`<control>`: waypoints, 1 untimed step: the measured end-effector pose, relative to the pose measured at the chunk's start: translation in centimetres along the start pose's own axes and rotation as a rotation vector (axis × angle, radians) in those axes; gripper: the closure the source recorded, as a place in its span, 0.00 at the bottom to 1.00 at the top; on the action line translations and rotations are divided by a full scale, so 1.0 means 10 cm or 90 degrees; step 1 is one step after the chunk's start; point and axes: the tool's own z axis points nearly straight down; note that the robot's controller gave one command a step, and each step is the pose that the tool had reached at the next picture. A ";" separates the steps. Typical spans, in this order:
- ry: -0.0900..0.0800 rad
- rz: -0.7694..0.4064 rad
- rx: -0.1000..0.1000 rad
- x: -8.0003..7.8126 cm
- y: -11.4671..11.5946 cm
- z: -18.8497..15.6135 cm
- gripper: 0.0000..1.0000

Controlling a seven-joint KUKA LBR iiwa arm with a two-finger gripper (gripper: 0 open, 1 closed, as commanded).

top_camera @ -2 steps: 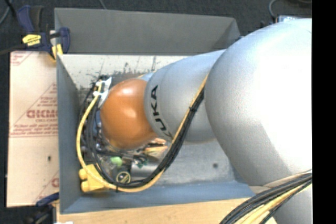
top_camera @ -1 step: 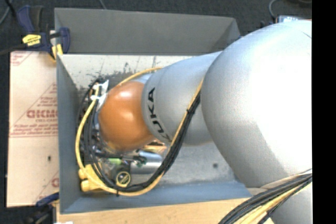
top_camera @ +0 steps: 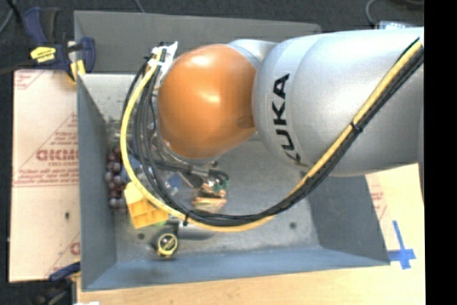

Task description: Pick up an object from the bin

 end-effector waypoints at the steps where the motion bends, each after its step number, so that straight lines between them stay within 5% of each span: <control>1: 0.005 0.000 -0.002 0.02 0.01 0.03 1.00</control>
Offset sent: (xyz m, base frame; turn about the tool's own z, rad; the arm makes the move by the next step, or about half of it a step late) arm 0.0160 0.0047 -0.0053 -0.0013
